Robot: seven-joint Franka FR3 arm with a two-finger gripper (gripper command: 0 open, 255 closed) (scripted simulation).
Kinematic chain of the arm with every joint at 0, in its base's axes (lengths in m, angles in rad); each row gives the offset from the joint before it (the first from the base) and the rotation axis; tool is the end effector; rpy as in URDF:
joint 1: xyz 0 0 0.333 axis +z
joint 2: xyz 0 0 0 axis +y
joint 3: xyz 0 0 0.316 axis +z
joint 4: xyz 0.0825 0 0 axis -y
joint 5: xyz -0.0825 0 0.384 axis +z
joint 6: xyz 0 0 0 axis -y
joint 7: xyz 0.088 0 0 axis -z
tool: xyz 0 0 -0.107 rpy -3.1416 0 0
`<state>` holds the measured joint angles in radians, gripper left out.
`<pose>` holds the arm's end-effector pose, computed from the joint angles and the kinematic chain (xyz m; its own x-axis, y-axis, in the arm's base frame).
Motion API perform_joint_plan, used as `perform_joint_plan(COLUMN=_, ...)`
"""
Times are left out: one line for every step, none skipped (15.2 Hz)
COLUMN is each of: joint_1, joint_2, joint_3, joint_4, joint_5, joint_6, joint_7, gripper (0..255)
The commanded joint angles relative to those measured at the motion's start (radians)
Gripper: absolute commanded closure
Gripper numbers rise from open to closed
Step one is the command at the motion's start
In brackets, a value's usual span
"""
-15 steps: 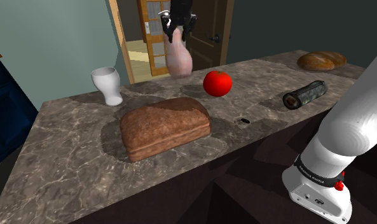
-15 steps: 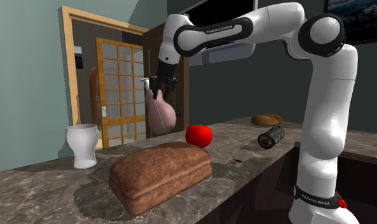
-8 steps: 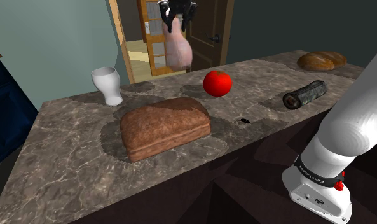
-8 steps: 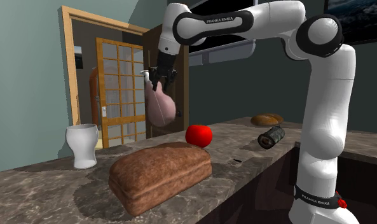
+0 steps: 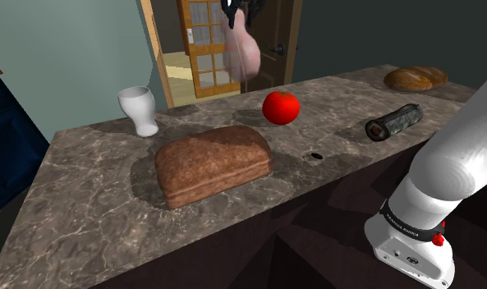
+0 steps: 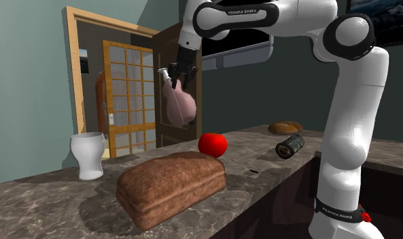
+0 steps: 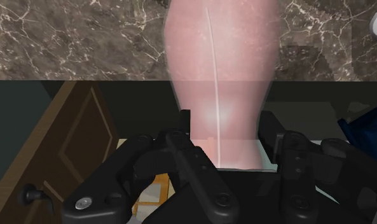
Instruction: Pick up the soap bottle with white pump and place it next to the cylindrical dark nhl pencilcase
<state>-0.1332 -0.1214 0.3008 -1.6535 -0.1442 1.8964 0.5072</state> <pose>0.5386 0.0920 0.6833 0.8754 -0.2865 0.3895 -0.3064 -0.9518 -0.0116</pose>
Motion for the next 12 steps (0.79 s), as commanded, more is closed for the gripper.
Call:
perform_joint_plan(joint_1=-0.012, joint_2=-0.052, joint_3=-0.024, joint_4=-0.029, joint_5=0.026, joint_6=-0.012, joint_7=-0.043, gripper=255)
perform_joint_plan(joint_1=-0.018, joint_2=-0.076, joint_3=-0.039, joint_4=-0.044, joint_5=0.039, joint_6=-0.019, joint_7=-0.066, gripper=255)
perform_joint_plan(joint_1=-0.024, joint_2=-0.098, joint_3=-0.054, joint_4=-0.056, joint_5=0.05, joint_6=-0.026, joint_7=-0.09, gripper=255)
perform_joint_plan(joint_1=-0.03, joint_2=-0.12, joint_3=-0.069, joint_4=-0.067, joint_5=0.06, joint_6=-0.033, joint_7=-0.113, gripper=255)
perform_joint_plan(joint_1=-0.035, joint_2=-0.141, joint_3=-0.085, joint_4=-0.077, joint_5=0.069, joint_6=-0.042, joint_7=-0.136, gripper=255)
perform_joint_plan(joint_1=-0.04, joint_2=-0.161, joint_3=-0.102, joint_4=-0.086, joint_5=0.077, joint_6=-0.051, joint_7=-0.159, gripper=255)
perform_joint_plan(joint_1=-0.044, joint_2=-0.18, joint_3=-0.118, joint_4=-0.093, joint_5=0.085, joint_6=-0.06, joint_7=-0.182, gripper=255)
perform_joint_plan(joint_1=-0.049, joint_2=-0.197, joint_3=-0.134, joint_4=-0.099, joint_5=0.091, joint_6=-0.07, joint_7=-0.205, gripper=255)
perform_joint_plan(joint_1=-0.054, joint_2=-0.214, joint_3=-0.151, joint_4=-0.104, joint_5=0.097, joint_6=-0.081, joint_7=-0.227, gripper=255)
perform_joint_plan(joint_1=-0.058, joint_2=-0.23, joint_3=-0.167, joint_4=-0.107, joint_5=0.102, joint_6=-0.092, joint_7=-0.25, gripper=255)
perform_joint_plan(joint_1=-0.062, joint_2=-0.244, joint_3=-0.184, joint_4=-0.109, joint_5=0.106, joint_6=-0.103, joint_7=-0.272, gripper=255)
perform_joint_plan(joint_1=-0.066, joint_2=-0.258, joint_3=-0.201, joint_4=-0.11, joint_5=0.11, joint_6=-0.115, joint_7=-0.294, gripper=255)
